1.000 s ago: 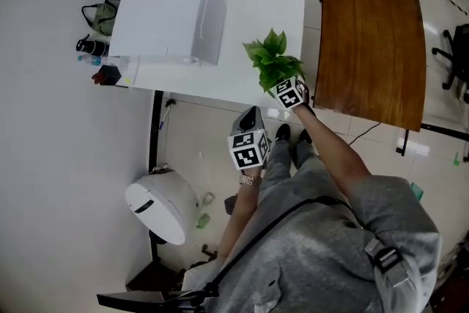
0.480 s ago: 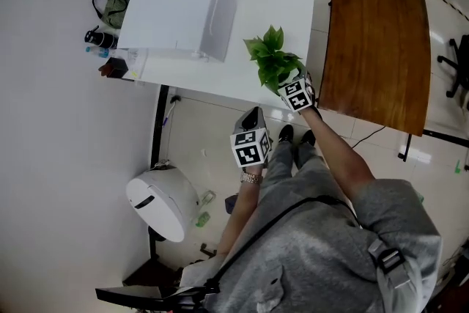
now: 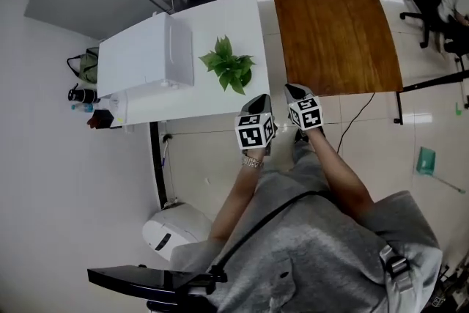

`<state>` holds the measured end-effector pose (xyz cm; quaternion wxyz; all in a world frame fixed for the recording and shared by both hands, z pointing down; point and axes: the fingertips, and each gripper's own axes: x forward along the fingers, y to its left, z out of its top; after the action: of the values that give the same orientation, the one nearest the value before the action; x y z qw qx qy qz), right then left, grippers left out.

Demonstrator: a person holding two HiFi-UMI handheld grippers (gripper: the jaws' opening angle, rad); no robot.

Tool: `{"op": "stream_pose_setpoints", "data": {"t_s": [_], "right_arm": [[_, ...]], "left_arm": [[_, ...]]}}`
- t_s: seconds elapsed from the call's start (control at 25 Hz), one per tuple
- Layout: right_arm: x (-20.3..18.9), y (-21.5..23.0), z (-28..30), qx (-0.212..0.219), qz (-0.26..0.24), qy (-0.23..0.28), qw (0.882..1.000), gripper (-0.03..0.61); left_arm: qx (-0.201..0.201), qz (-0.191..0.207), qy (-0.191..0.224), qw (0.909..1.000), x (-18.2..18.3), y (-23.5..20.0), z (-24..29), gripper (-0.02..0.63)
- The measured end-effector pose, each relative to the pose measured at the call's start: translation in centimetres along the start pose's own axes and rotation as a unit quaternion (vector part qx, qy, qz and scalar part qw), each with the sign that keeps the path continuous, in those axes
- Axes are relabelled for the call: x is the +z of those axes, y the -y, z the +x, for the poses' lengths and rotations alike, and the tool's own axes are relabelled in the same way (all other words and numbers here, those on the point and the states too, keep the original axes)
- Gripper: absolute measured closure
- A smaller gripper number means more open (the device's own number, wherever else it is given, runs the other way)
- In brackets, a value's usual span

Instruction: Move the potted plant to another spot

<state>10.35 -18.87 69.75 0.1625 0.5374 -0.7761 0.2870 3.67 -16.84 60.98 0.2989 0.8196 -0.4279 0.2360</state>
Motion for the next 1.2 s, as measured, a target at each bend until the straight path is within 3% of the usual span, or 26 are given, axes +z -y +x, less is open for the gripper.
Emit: {"op": "stream_pose_setpoints", "data": {"t_s": [0.16, 0.32, 0.52, 0.68, 0.92, 1.2], "right_arm": [[0.6, -1.5, -4.7, -0.047, 0.025, -0.008, 0.999, 0.577], [0.3, -7.4, -8.0, -0.054, 0.056, 0.005, 0.997, 0.577], [-3.4, -15.6, -11.5, -0.072, 0.06, -0.005, 0.996, 0.577], [-5.6, -19.9, -13.5, -0.061, 0.048, -0.02, 0.997, 0.577], [-5.2, -21.9, -15.9, -0.033, 0.035, -0.012, 0.999, 0.578], [-4.4, -20.9, -17.9, -0.013, 0.038, 0.008, 0.999, 0.578]], "left_arm": [[-0.054, 0.042, 0.014, 0.9976, 0.5, 2.8, -1.9, 0.597], [-0.068, 0.065, 0.014, 0.9955, -2.5, 1.3, -6.8, 0.597], [-0.064, 0.054, -0.013, 0.9964, -9.5, -1.5, -12.2, 0.597], [-0.076, 0.052, -0.014, 0.9957, -11.7, -1.7, -15.3, 0.597], [-0.087, 0.052, 0.004, 0.9948, -11.6, 0.8, -17.3, 0.597], [-0.088, 0.046, 0.005, 0.995, -11.6, 3.1, -16.8, 0.597]]}}
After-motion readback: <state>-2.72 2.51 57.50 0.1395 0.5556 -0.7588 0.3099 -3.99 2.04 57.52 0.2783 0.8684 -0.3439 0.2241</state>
